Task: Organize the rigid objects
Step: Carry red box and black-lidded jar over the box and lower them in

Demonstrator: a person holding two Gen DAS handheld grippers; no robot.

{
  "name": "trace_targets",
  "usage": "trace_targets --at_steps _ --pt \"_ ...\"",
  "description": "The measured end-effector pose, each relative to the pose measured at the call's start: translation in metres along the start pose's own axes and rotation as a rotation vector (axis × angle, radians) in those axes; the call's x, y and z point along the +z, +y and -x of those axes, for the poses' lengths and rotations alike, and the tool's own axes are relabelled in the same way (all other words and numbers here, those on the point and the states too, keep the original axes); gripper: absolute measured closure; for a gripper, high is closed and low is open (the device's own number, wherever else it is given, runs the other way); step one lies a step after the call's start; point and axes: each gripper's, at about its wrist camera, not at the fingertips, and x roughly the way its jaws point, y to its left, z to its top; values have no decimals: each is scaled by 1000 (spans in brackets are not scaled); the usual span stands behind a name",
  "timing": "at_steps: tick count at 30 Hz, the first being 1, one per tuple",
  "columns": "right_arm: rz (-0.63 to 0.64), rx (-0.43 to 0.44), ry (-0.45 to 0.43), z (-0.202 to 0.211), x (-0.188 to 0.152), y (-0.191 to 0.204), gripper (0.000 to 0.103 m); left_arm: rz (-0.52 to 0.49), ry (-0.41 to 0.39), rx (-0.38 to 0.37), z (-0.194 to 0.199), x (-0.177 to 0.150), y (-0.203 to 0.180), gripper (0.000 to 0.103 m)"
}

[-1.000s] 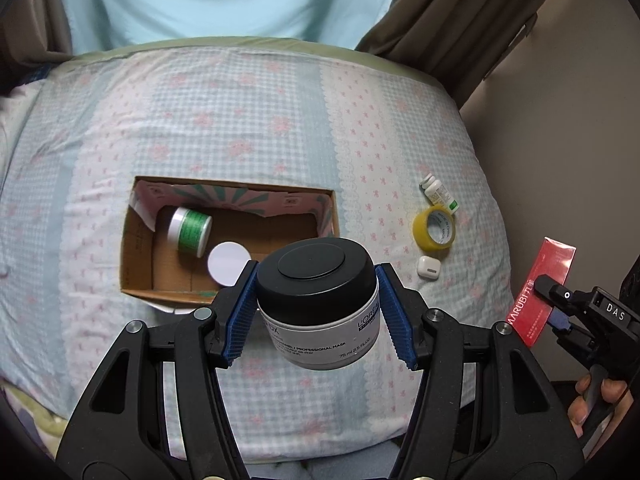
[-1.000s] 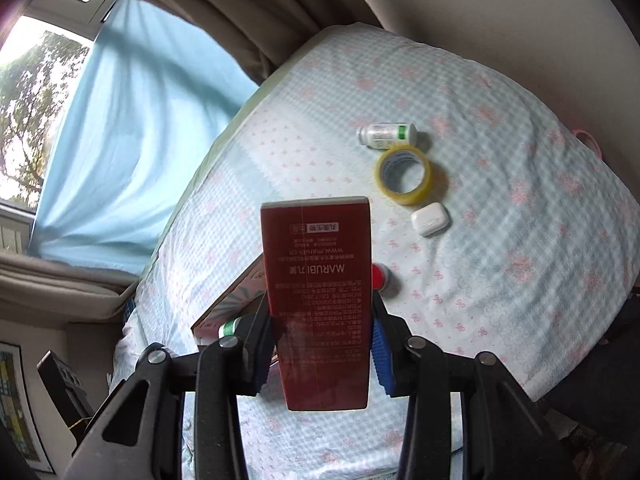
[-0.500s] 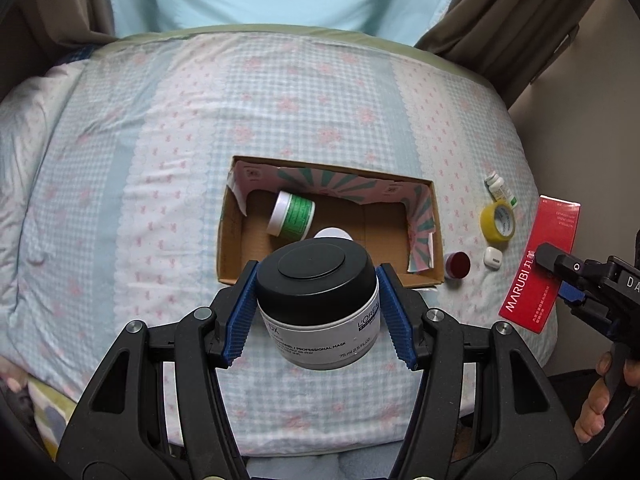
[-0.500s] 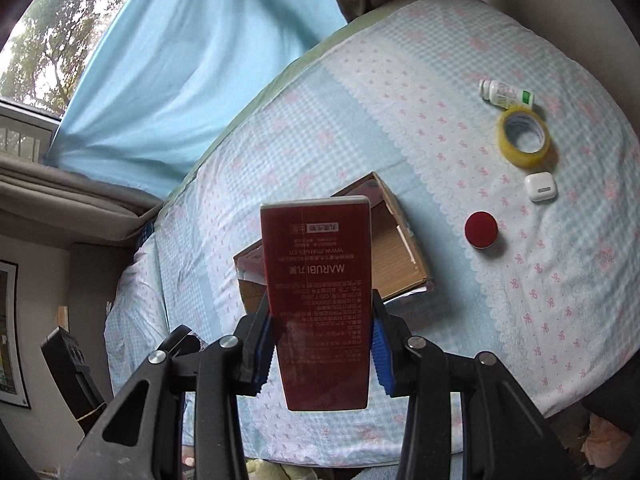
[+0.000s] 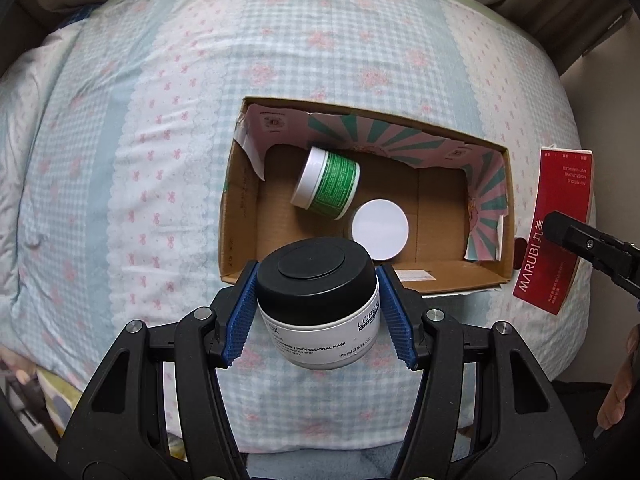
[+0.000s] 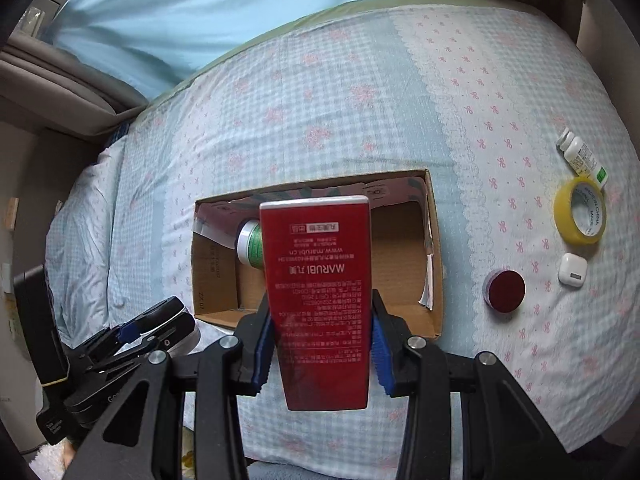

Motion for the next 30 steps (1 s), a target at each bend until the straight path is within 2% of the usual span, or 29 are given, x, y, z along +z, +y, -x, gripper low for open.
trace_targets --at_steps 5,17,23,30 --pt "23 -35 63 -37 15 -3 65 -48 71 43 -34 12 -1 48" --pt "108 -136 185 -115 28 -3 65 -203 171 120 -103 27 -10 48" --pt "157 -164 202 -129 28 1 65 -299 187 171 -117 25 -22 48" --pt "153 -159 214 -134 30 0 64 -367 138 188 -108 26 -37 47"
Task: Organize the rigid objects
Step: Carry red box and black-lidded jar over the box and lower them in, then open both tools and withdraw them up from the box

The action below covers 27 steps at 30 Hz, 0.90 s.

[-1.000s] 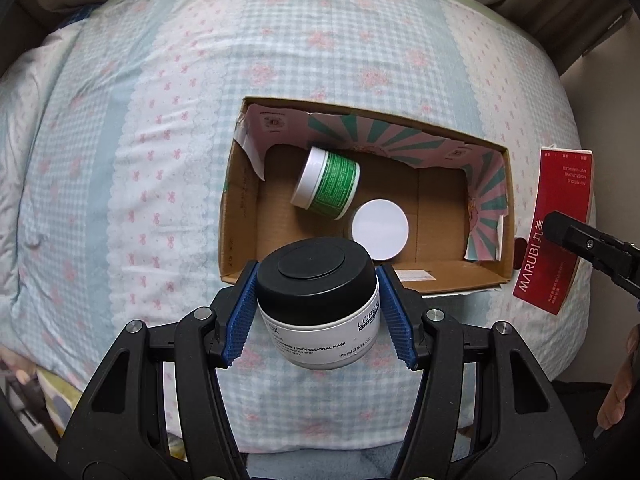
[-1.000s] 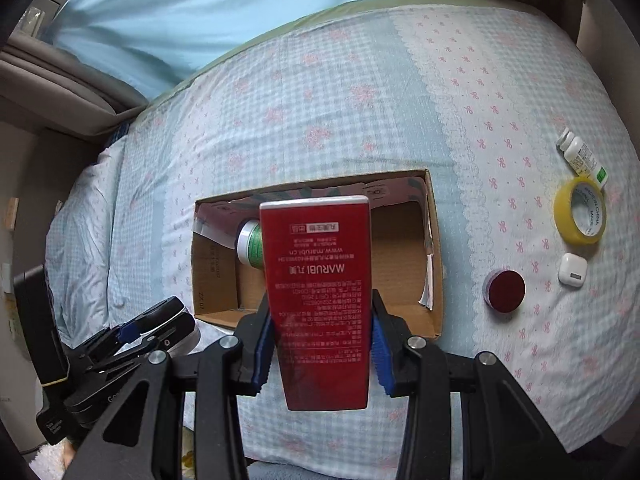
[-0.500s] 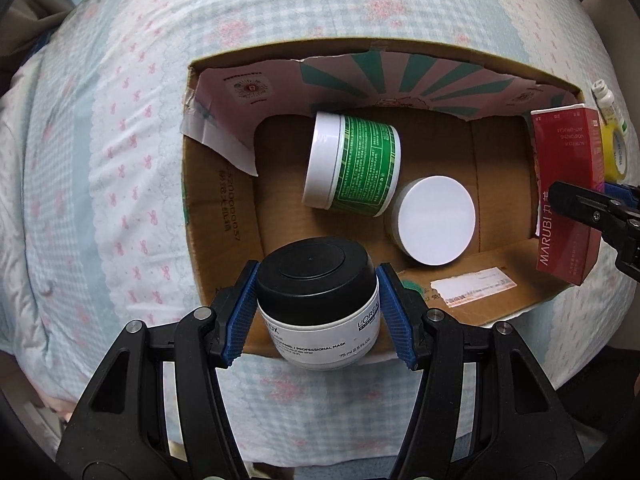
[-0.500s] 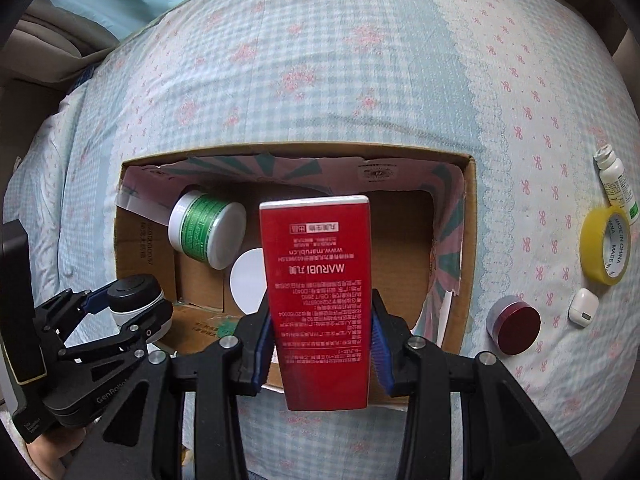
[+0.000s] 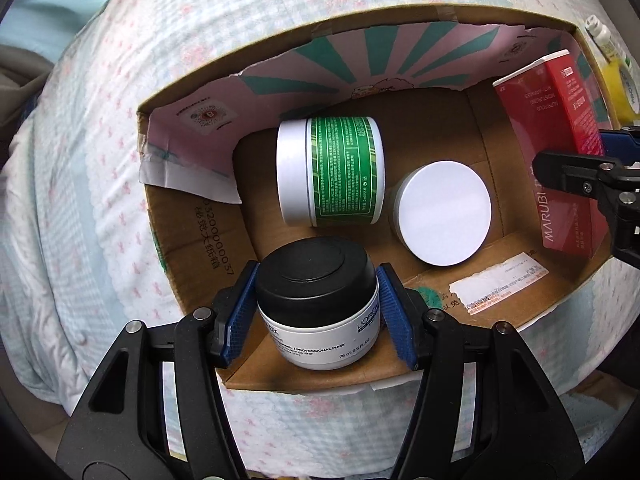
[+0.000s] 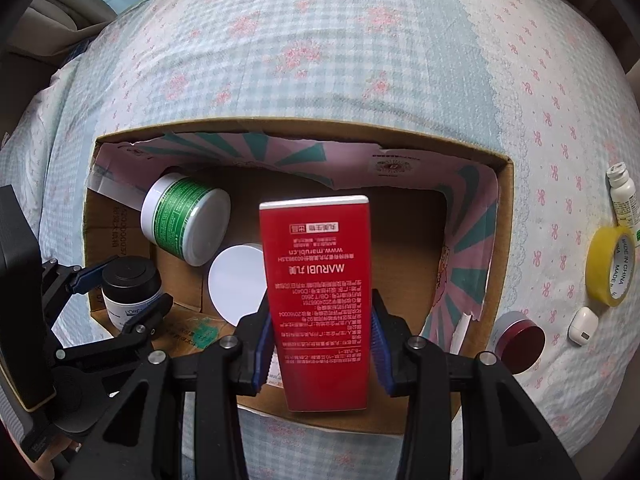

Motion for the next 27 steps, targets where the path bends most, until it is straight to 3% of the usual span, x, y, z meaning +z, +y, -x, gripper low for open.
trace_targets --at_steps 1,2,3,6,7,8,10,12,16,27 --pt "1 8 10 -1 1 0 64 -10 -20 -10 4 0 -1 42" --pt "3 16 22 -3 2 0 64 -22 -42 -17 9 1 -2 18" --pt "7 19 28 -3 2 1 64 -33 -64 -16 15 2 -3 1" --pt "26 8 22 -3 -1 3 60 -53 -93 -17 25 3 -6 0" --pt "19 14 19 -2 -2 3 50 -53 -89 -10 25 3 -6 0" --pt "12 24 3 1 -3 2 29 -51 -85 -6 24 1 -6 0" --pt "9 17 -55 10 -6 2 0 -38 -74 -15 23 -2 -4 0" --pt "15 8 -104 17 -8 3 0 -23 -74 -21 24 -7 -3 0" --pt "16 27 -82 22 -13 4 0 -13 -95 -16 35 -13 0 0" --pt "1 39 -175 59 -36 14 0 29 -175 19 77 -35 13 0"
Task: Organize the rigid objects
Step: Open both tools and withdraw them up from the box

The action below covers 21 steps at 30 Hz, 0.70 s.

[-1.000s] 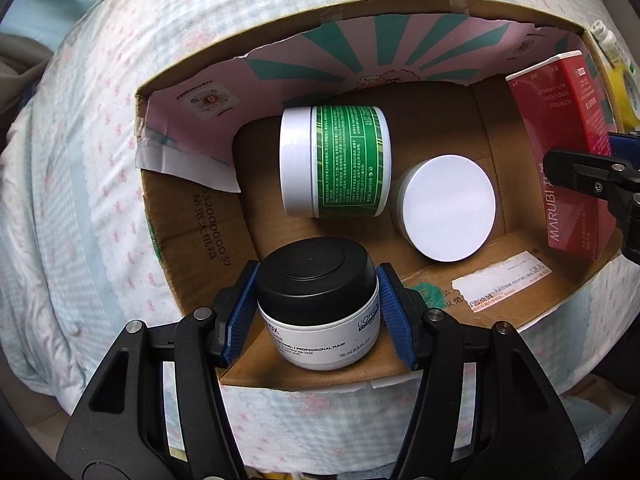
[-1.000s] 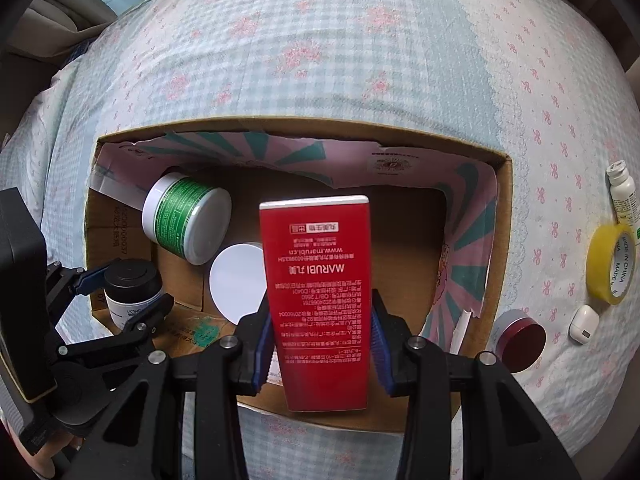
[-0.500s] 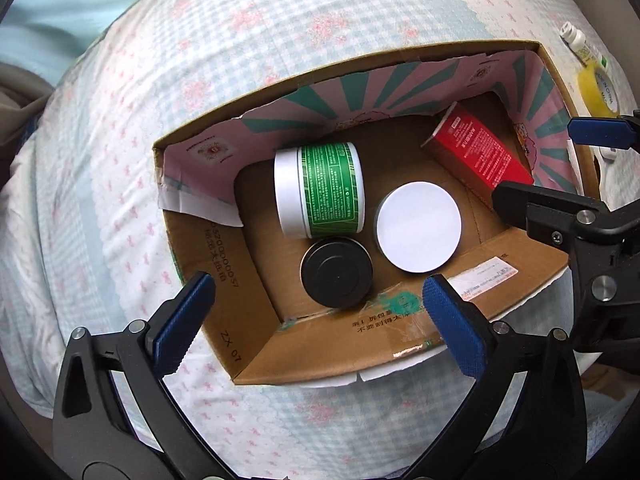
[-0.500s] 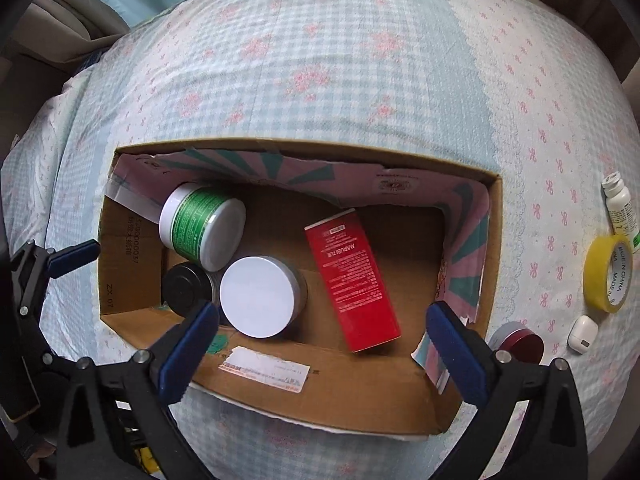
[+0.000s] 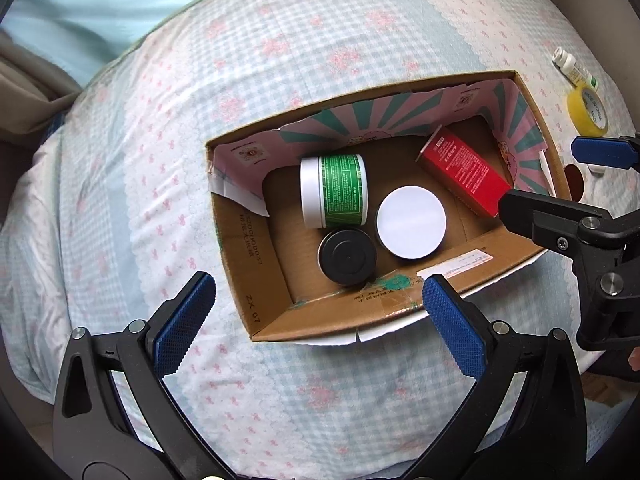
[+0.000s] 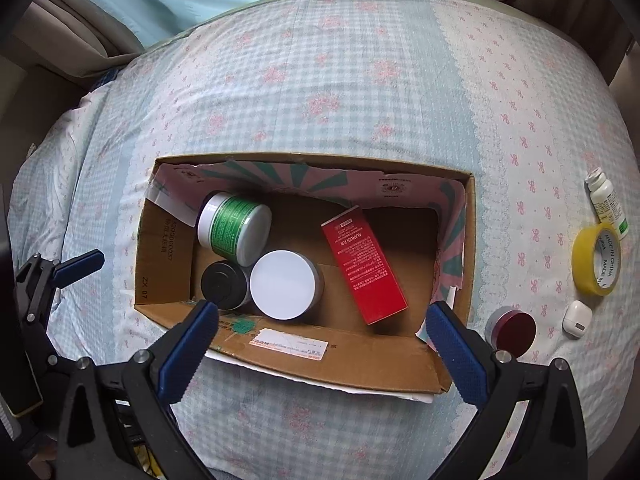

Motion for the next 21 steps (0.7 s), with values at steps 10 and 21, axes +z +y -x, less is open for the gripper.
trace_targets --at_steps 10,21 --pt "10 -28 -89 47 -31 20 0 38 -87 23 54 -41 5 0" --pt "-8 -73 -178 107 -78 42 0 90 -164 -10 105 -88 16 0"
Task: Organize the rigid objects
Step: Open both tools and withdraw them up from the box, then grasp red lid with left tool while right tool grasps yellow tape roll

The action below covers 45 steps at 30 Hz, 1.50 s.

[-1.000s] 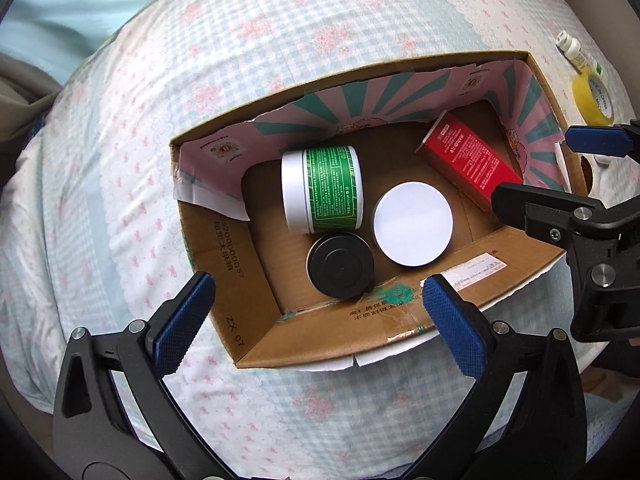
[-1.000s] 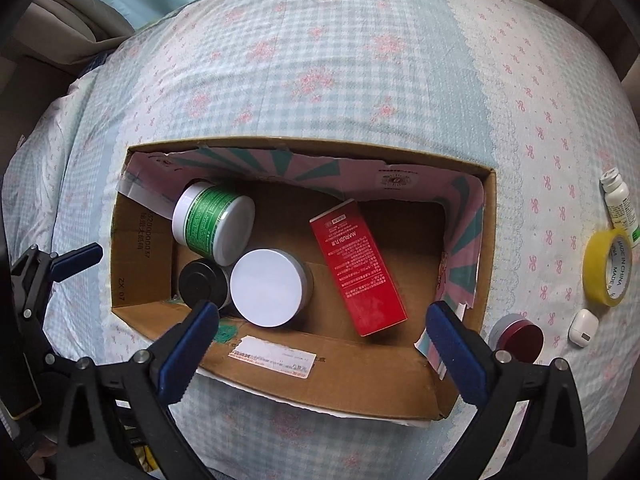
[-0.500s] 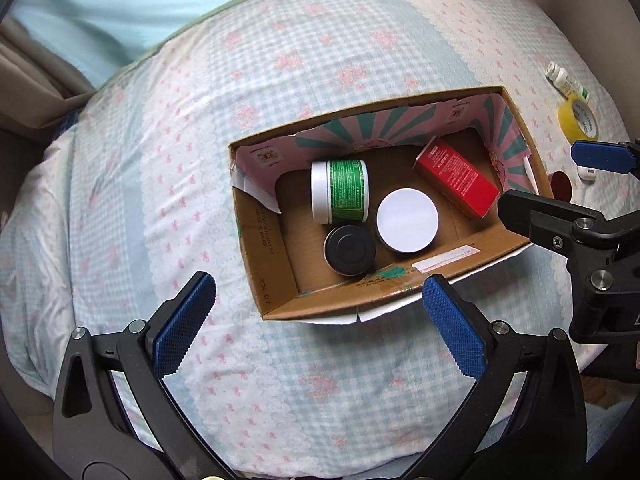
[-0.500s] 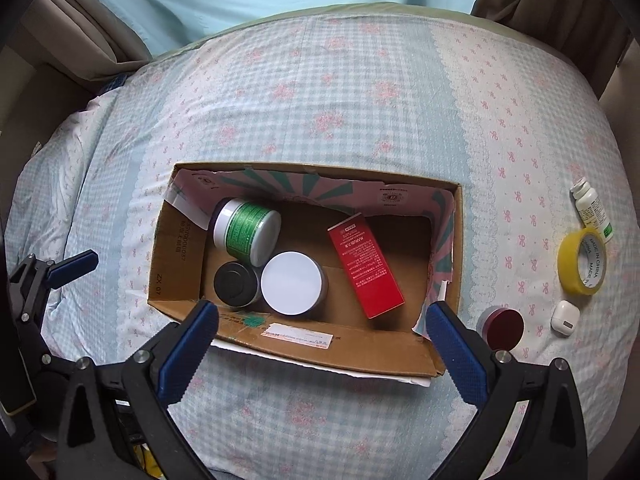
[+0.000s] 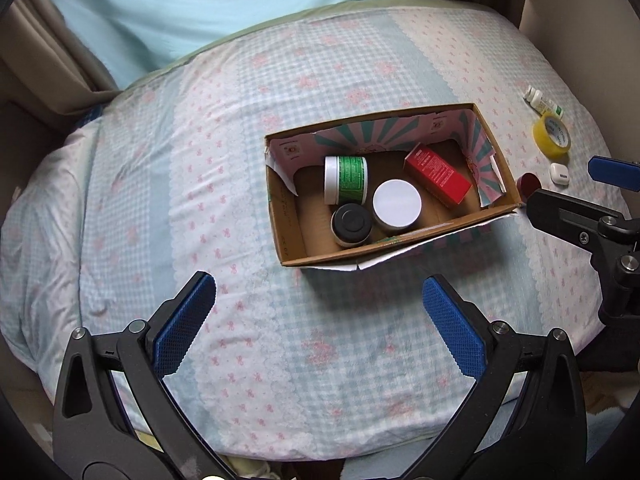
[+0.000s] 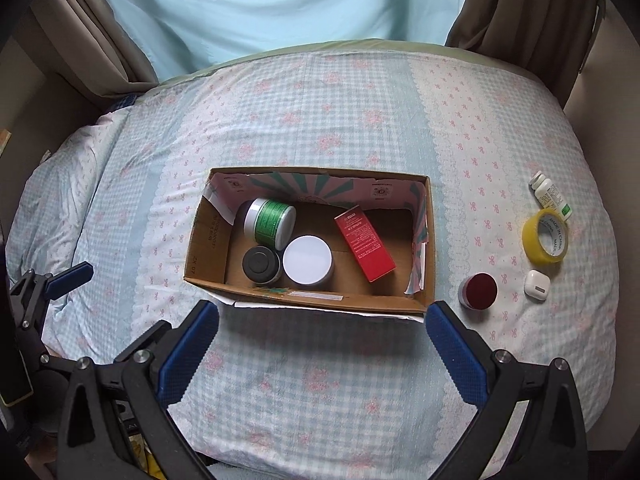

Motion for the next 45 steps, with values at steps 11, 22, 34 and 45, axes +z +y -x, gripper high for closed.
trace_targets --at_steps 11,22,34,45 --pt "-52 -95 -76 65 -40 -31 0 50 -78 -89 41 -9 -30 0" --pt "-92 -112 -176 107 -58 -130 0 94 -145 -86 65 -2 -119 0" --pt "44 -139 -198 101 -57 -265 0 180 -191 -56 58 10 -253 0" --pt "91 -117 -133 13 -28 -332 0 182 -67 -114 -44 13 -320 0"
